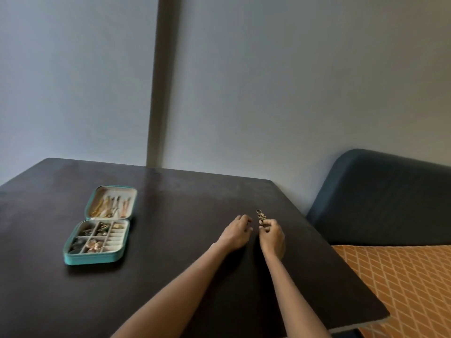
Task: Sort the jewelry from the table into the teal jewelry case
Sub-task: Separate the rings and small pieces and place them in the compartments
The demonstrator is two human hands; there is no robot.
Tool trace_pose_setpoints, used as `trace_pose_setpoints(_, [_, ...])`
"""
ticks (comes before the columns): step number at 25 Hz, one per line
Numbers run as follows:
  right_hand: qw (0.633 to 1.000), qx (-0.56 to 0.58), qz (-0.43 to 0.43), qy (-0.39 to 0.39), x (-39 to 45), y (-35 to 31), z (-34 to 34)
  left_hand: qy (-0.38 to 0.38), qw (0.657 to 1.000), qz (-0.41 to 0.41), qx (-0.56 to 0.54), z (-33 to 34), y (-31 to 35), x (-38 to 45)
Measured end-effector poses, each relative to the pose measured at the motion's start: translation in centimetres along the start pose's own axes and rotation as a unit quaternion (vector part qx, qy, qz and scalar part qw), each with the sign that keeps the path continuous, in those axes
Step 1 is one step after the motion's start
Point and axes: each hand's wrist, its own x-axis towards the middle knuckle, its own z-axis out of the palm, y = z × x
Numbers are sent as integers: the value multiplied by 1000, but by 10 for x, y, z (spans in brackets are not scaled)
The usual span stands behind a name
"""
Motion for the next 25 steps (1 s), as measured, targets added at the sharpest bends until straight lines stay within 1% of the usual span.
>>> trace_pose_setpoints(2, [1000,-27,-4,-9,13,8,-3,20,1000,-5,-1,5,-1,11])
trace_pose_setpoints(4, [997,-77,-19,-22,21,9,-1,40,999,-9,-12,4,-7,18])
trace_pose_setpoints(6, [992,-125,-28,-19,24,6,0,40,999,-2,-26,1,-13,19])
trace_pose_setpoints(8, [992,-126,-22,-25,25,5,0,32,999,3,-32,-2,-14,20])
trace_pose_setpoints(10, [995,-77,-27,-65,26,6,1,30,999,0,-43,-5,-13,20])
trace_pose_setpoints(12, [987,31,-46,-153,24,6,-1,30,997,-3,-64,-7,-11,17])
trace_pose_setpoints(14, [960,156,-28,-232,16,-2,-6,38,995,-3,-93,-11,-10,8])
trace_pose_setpoints(16, [934,229,-11,-273,5,-12,-10,67,991,3,-115,-19,-12,-3])
trace_pose_setpoints(18, [918,274,-9,-286,-7,-20,-6,90,988,5,-122,-34,-16,-13])
trace_pose_setpoints(20, [913,312,-15,-264,-20,-30,0,90,990,-1,-112,-55,-23,-23])
trace_pose_setpoints(22, [914,320,-51,-243,-31,-43,7,75,993,-10,-95,-77,-31,-32])
trace_pose_setpoints(25, [906,306,-112,-269,-49,-73,17,70,996,8,-62,-116,-46,-54])
